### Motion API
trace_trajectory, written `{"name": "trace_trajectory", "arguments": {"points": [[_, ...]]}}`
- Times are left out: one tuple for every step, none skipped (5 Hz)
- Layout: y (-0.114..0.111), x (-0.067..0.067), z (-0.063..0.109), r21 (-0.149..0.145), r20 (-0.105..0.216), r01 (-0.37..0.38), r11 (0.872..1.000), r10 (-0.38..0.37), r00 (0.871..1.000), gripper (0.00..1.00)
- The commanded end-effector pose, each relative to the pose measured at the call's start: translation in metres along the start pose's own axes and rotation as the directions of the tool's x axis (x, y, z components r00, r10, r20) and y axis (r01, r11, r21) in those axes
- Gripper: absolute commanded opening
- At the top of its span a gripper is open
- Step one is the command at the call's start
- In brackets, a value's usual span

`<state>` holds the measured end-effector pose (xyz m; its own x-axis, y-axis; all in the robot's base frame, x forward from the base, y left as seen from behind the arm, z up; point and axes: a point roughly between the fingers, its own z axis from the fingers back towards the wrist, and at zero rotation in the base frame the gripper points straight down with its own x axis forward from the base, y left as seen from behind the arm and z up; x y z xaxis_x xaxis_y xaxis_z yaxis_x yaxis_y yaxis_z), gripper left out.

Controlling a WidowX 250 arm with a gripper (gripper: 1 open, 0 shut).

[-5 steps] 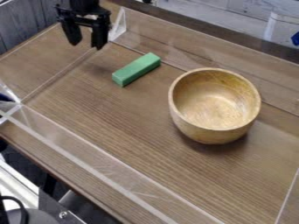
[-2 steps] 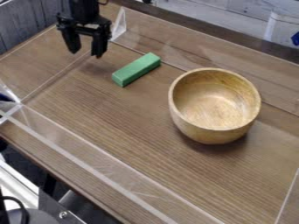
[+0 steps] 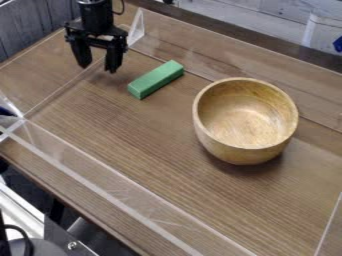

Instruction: Remove the green block from inside the brown bowl and put it on the table

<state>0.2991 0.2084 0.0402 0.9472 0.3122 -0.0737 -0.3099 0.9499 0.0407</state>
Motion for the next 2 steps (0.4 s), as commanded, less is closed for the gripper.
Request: {"name": "trace_trajectory", "arguments": {"points": [[0.0021, 0.0058, 0.0142, 0.021, 0.046, -0.009, 1.000, 0.008, 0.999, 1.00], [0.0016, 0.0054, 0.0141, 0.021, 0.043, -0.014, 1.000, 0.013, 0.999, 1.00]]}}
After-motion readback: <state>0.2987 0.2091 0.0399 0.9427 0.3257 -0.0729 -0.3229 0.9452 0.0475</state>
